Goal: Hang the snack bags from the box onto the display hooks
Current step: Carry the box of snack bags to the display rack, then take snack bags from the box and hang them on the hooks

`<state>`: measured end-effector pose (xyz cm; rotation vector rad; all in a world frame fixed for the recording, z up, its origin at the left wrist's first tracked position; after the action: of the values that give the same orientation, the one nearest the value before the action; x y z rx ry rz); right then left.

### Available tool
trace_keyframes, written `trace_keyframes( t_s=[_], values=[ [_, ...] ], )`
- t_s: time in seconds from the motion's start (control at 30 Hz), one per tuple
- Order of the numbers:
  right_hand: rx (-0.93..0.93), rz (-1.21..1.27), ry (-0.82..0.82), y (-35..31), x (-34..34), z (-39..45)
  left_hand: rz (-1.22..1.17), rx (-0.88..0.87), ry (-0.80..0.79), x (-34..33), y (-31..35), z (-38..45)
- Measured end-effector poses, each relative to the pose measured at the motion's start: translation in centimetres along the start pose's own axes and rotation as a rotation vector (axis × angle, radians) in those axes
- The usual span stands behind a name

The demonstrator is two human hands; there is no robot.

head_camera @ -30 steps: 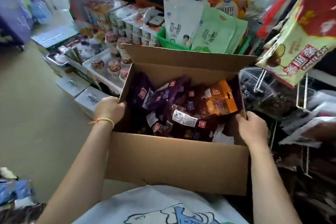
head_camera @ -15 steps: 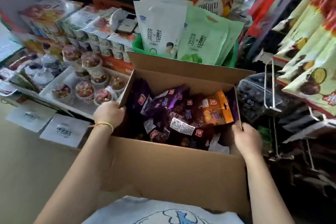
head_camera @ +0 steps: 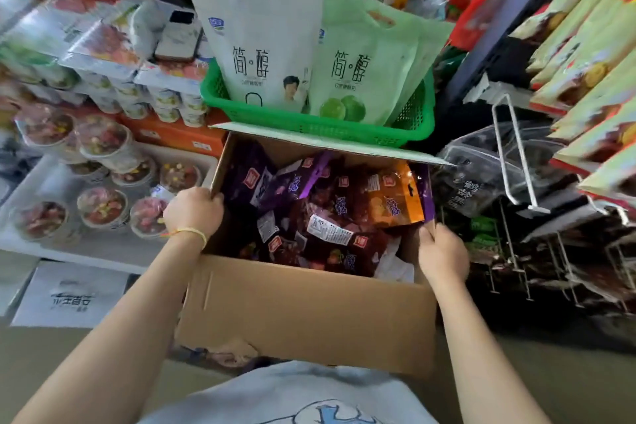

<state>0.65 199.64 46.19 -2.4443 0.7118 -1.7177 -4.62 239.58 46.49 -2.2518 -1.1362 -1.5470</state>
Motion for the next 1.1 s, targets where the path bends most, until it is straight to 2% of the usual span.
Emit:
trace_keyframes(
  t_s=[0.17,0.2,0.3,0.33,0.4,0.5,0.53,0.63,0.83,0.9,1.0,1.1],
  values=[
    [0.008,-0.046,0.008,-0.4,0.1,-0.2,0.044,-0.022,0.041,-0.5,0.1,0.3],
    [0.034,-0.073,0.07,-0.5,0.2,-0.6,0.057,-0.028,0.045,-0.6,0.1,0.2],
    [0.265,-0.179,0.412,-1.7,0.0,-2.7,0.092,-0.054,0.05,-0.8,0.1,-0.2],
    [0.341,-0.165,0.455,-2.5,-0.1,-3.5,0.099,-0.059,0.055,-0.8,0.0,-0.4],
    [0.437,-0.112,0.297,-4.2,-0.8,-4.3,0.11,-0.064,0.066,-0.7,-0.1,-0.5],
    [0.281,-0.096,-0.181,-5.3,-2.1,-4.3,0.108,-0.072,0.079,-0.7,-0.2,-0.9],
    [0.22,-0.109,-0.296,-5.3,-2.4,-4.2,0.105,-0.071,0.079,-0.8,-0.3,-1.0],
    [0.183,-0.107,-0.352,-4.8,-2.3,-4.3,0.043,-0.083,0.093,-0.9,-0.6,-1.4],
    [0.361,0.165,-0.364,-7.9,1.2,-6.9,-0.14,-0.447,0.37,-0.4,0.5,-3.0],
    [0.45,0.194,-0.32,-9.3,2.4,-7.7,-0.271,-0.582,0.269,-0.6,2.3,-5.1],
    [0.494,0.35,-0.236,-11.1,4.3,-8.7,-0.556,-0.764,-0.142,-0.1,4.7,-8.7],
    [0.404,0.755,-0.23,-12.3,5.9,-9.3,-0.596,-0.966,-0.566,0.5,6.4,-10.8]
  ],
)
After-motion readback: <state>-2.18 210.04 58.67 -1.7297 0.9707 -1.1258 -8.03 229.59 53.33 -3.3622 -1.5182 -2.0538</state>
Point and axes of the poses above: each hand's wrist, its own z-axis towards the middle knuckle, its own x-axis out of the back of the hand, y = z × x, the point moved 1 cm from there along z, towards the middle knuckle, and after that the axes turned 14 degrees about -y, right-handed, at the moved point
